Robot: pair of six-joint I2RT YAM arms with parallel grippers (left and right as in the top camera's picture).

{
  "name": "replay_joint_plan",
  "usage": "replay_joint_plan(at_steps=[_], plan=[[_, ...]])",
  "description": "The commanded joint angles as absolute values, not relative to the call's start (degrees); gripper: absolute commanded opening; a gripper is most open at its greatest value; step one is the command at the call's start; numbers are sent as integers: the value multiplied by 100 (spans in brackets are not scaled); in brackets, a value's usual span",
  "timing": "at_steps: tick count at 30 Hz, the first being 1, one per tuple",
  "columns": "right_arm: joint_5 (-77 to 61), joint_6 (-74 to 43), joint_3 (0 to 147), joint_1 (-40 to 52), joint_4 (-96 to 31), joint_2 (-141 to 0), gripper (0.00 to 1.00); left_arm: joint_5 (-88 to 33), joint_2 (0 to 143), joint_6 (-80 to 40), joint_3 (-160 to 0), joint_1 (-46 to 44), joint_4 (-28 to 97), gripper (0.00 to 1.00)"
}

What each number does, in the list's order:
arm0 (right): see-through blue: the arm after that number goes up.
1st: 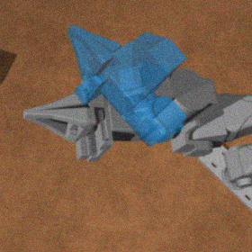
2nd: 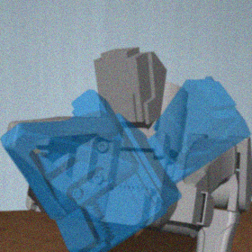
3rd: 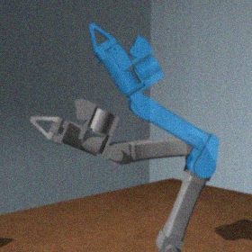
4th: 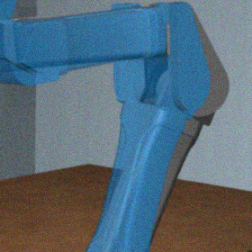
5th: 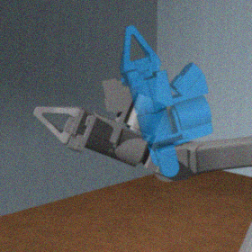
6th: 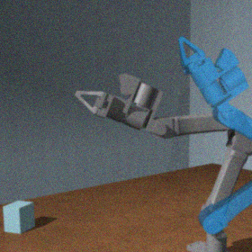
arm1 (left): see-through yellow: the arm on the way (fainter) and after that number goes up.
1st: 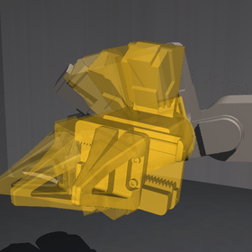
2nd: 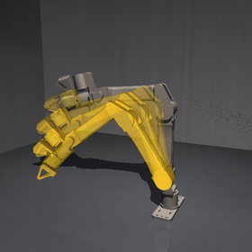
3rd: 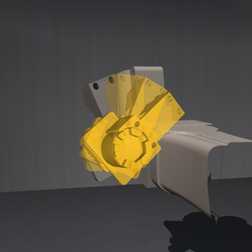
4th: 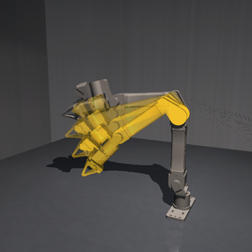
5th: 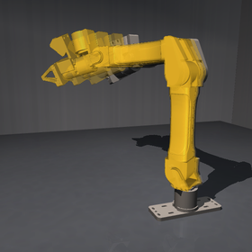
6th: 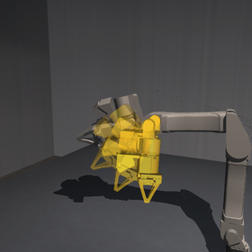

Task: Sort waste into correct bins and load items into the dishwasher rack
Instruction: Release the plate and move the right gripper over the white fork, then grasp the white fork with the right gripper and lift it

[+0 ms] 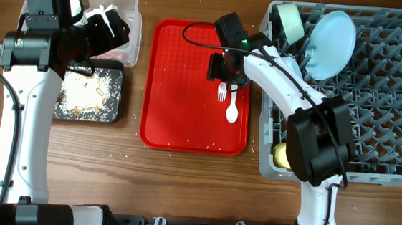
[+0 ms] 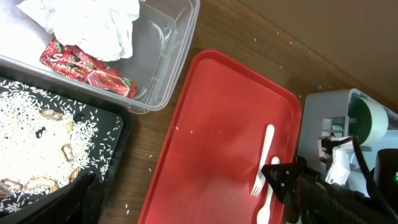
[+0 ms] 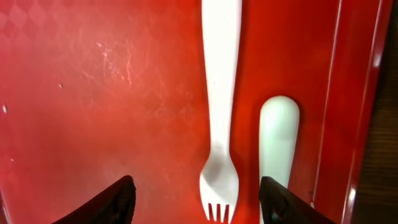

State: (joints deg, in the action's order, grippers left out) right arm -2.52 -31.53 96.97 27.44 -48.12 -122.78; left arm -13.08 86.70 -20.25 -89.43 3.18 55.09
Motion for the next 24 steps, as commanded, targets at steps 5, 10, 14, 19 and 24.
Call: replay_joint_plan(at_steps=[5,10,14,19,24], plan=[[-239,-3269,9671,2753,-4908,-12431,64,-1251,8700,-1975,-8965,366,5494,100],[-235,-3142,9616,2797,-4803,-12442,57,-1251,8700,-1977,-8965,366,5494,100],[-228,-3107,9476,2834,-4685,-12442,55,-1251,8700,-1975,-8965,366,5494,100],[-167,-3166,9198,2838,-4491,-12442,52,-1251,8700,-1975,-8965,366,5494,100],[-110,-3223,8873,2838,-4163,-12442,45,-1251,8700,-1975,-8965,366,5494,100]])
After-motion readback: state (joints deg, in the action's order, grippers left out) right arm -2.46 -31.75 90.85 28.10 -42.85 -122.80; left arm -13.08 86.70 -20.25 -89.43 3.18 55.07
